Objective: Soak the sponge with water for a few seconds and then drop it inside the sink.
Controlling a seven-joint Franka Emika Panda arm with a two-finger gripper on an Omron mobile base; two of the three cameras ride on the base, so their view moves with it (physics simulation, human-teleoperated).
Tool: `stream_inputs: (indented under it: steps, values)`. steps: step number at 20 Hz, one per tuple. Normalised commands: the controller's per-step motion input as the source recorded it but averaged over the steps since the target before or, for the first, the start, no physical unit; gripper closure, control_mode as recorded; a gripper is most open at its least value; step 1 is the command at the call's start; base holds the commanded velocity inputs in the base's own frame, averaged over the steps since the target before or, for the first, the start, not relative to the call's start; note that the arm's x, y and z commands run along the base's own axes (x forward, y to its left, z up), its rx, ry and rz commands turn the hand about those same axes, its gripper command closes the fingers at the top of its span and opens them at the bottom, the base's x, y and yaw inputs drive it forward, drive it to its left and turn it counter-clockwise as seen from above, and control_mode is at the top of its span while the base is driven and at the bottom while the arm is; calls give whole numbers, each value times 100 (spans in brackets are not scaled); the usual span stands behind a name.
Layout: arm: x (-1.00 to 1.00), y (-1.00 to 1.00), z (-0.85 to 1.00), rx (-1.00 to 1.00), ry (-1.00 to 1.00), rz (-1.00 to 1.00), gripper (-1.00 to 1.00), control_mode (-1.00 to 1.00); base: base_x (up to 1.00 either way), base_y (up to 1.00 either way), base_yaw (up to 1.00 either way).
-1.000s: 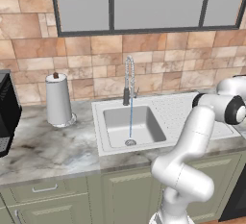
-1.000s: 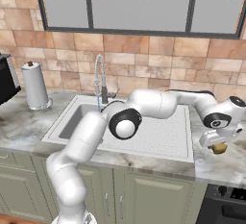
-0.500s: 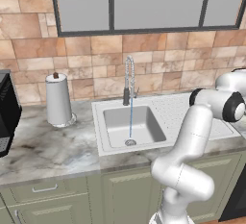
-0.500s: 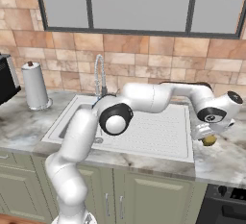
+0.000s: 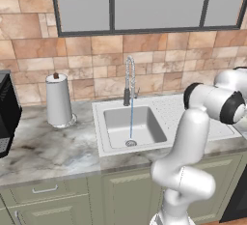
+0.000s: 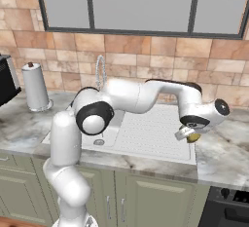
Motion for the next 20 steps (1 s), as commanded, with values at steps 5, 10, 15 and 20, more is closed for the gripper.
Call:
stream_inputs:
  steps: [5, 10, 15, 20]
  values:
    - [-6, 82, 51, 0, -2, 11, 100, -100, 0, 0, 0]
    - [-3, 71, 43, 0, 7, 16, 100, -100, 0, 0, 0]
    - [-1, 59, 3, 0, 0, 13, 100, -100, 0, 0, 0]
    - [0, 53, 0, 6, 0, 13, 100, -100, 0, 0, 0]
